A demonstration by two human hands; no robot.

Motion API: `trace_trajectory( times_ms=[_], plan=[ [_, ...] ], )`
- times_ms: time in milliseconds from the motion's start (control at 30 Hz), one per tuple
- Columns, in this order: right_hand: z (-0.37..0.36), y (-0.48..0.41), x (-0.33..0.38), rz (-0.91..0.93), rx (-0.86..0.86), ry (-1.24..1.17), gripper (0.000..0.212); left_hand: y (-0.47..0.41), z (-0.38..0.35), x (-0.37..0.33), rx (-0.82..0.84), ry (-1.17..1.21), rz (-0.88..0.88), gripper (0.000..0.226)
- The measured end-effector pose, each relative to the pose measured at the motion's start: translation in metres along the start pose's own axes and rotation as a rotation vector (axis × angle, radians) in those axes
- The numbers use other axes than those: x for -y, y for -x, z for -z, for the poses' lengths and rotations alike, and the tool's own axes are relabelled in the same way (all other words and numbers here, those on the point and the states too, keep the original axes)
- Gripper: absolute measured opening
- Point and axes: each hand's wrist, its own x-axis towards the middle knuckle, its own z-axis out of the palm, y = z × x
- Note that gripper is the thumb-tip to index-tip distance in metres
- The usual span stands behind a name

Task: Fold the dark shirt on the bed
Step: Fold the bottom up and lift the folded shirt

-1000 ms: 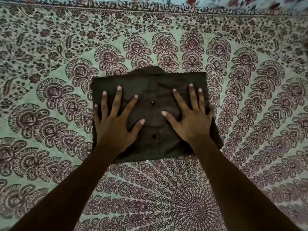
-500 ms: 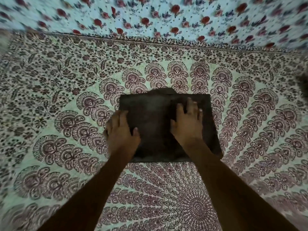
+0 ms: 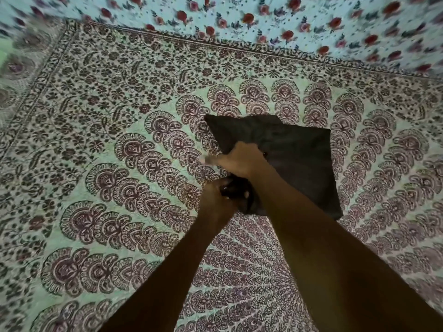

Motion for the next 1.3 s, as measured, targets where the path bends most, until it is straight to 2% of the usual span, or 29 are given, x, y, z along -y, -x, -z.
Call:
trace_trajectory(
  times_ms=[100, 167, 200, 267, 333, 400, 467, 567, 600, 667, 867, 967, 1033, 1100, 1200, 1300],
  plan=[
    [-0.001, -0.004, -0.010, 0.007, -0.080, 0.144, 0.057, 0.009, -0.008, 0.000, 0.184, -0.002, -0.098, 0.034],
    [0.003, -0.006, -0.026, -0.015, -0.149, 0.064, 0.045, 0.019, -0.010, -0.001, 0.245, 0.065, -0.107, 0.034],
    [0.006, -0.007, -0.039, -0.048, -0.154, -0.032, 0.045, 0.026, -0.009, -0.002, 0.241, 0.157, -0.072, 0.034],
    [0.012, -0.002, -0.069, -0.077, -0.112, -0.245, 0.059, 0.043, -0.007, -0.004, 0.178, 0.340, -0.002, 0.031],
    [0.028, 0.026, -0.086, -0.030, -0.092, -0.414, 0.068, 0.057, -0.002, 0.002, 0.064, 0.442, 0.079, 0.022],
    [0.047, 0.075, -0.082, 0.012, -0.038, -0.582, 0.063, 0.071, 0.005, 0.009, 0.015, 0.433, 0.157, 0.021],
    [0.068, 0.130, -0.072, 0.062, 0.034, -0.684, 0.060, 0.085, 0.011, 0.011, 0.033, 0.470, 0.222, 0.026],
    [0.090, 0.199, -0.051, 0.215, 0.127, -0.746, 0.037, 0.102, 0.017, 0.004, 0.048, 0.695, 0.355, 0.043],
    [0.095, 0.219, -0.043, 0.255, 0.136, -0.766, 0.035, 0.106, 0.020, 0.002, 0.069, 0.787, 0.390, 0.051],
    [0.098, 0.256, -0.026, 0.341, 0.161, -0.808, 0.038, 0.115, 0.025, 0.002, 0.106, 0.940, 0.394, 0.055],
    [0.079, 0.305, -0.014, 0.430, 0.137, -0.893, 0.048, 0.145, 0.043, 0.012, 0.075, 1.224, 0.216, 0.053],
    [0.058, 0.317, -0.026, 0.390, 0.076, -0.954, 0.047, 0.163, 0.061, 0.026, 0.095, 1.165, 0.217, 0.056],
    [0.042, 0.322, -0.037, 0.335, 0.035, -0.976, 0.044, 0.174, 0.081, 0.037, 0.069, 1.030, 0.258, 0.051],
    [0.022, 0.327, -0.048, 0.303, 0.029, -0.991, 0.040, 0.184, 0.110, 0.049, -0.033, 0.829, 0.276, 0.042],
    [-0.014, 0.333, -0.057, 0.232, 0.065, -0.978, 0.037, 0.199, 0.157, 0.075, -0.143, 0.519, 0.195, 0.033],
    [-0.062, 0.343, -0.052, 0.143, 0.099, -1.029, 0.035, 0.222, 0.199, 0.095, -0.160, 0.381, 0.096, 0.028]
  ],
)
